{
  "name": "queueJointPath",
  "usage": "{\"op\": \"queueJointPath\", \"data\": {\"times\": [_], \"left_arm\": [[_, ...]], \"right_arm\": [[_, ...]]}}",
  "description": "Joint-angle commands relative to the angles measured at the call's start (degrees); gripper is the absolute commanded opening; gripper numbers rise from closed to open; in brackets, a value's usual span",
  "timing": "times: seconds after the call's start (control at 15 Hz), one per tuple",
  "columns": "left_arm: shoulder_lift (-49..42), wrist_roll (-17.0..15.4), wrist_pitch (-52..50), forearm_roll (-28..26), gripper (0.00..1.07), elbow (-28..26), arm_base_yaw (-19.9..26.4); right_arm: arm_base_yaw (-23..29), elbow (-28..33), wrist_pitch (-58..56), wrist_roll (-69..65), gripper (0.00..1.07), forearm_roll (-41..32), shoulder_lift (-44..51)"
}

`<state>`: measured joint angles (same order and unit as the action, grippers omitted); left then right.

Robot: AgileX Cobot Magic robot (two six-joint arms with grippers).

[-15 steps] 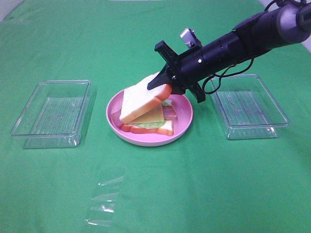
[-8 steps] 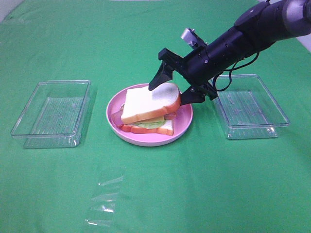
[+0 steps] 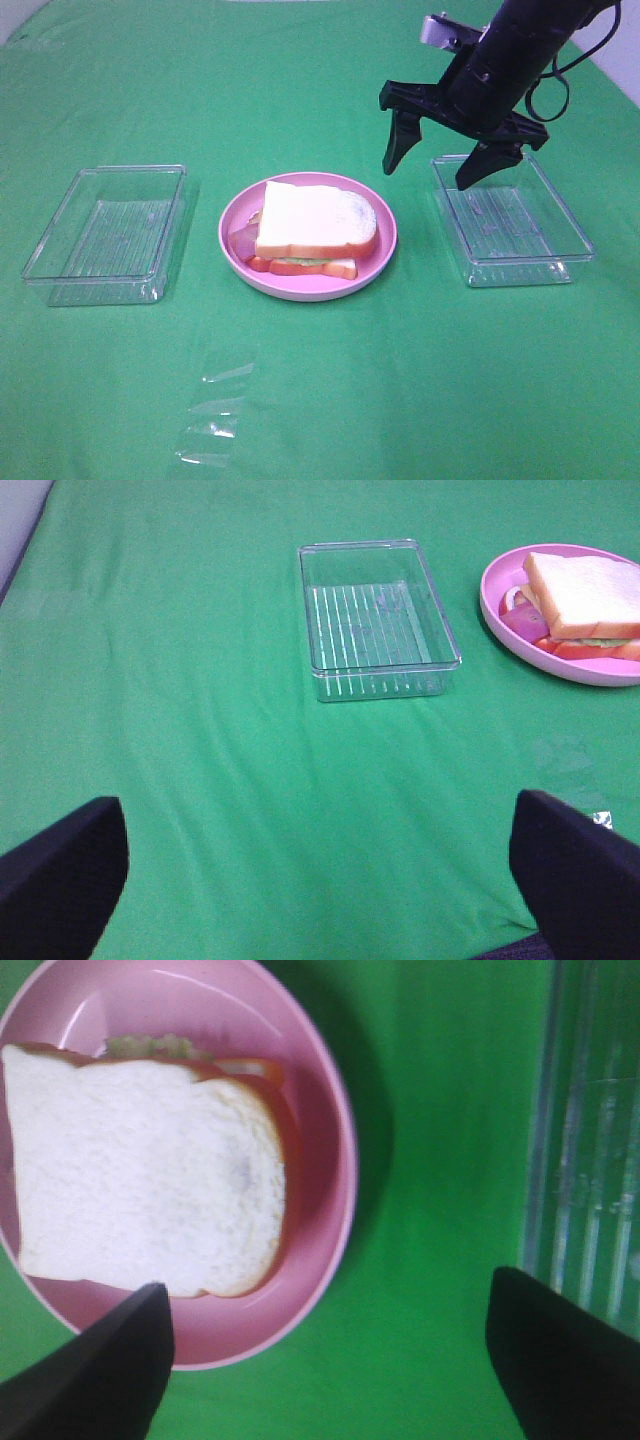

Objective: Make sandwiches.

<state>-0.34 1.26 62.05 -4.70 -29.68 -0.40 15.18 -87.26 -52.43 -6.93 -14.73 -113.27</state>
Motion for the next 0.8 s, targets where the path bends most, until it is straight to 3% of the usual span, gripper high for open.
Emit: {"op": "queueJointPath", "data": {"times": [0.07, 0.33, 0.6, 0.8], "left_arm": [[-1.20, -0.11, -0.34, -0.34, 0.95, 0.06, -0.06], [-1.20, -0.11, -0.34, -0.34, 0.95, 0.06, -0.06], [-1.20, -0.11, -0.34, -0.34, 0.95, 0.06, -0.06], [-1.20, -0.11, -0.34, -0.34, 0.95, 0.06, -0.06]], "right_arm": [[-0.11, -0.29, -4.07, -1.49, 0.83, 8.48, 3.38], [-1.66, -0.29, -10.37, -4.18, 0.83, 21.60, 5.61], [-10.71, -0.29, -14.84, -2.01, 0.82, 16.79, 5.61], [-11.40, 1.43, -19.14, -0.69, 0.82, 17.25, 6.70]]}}
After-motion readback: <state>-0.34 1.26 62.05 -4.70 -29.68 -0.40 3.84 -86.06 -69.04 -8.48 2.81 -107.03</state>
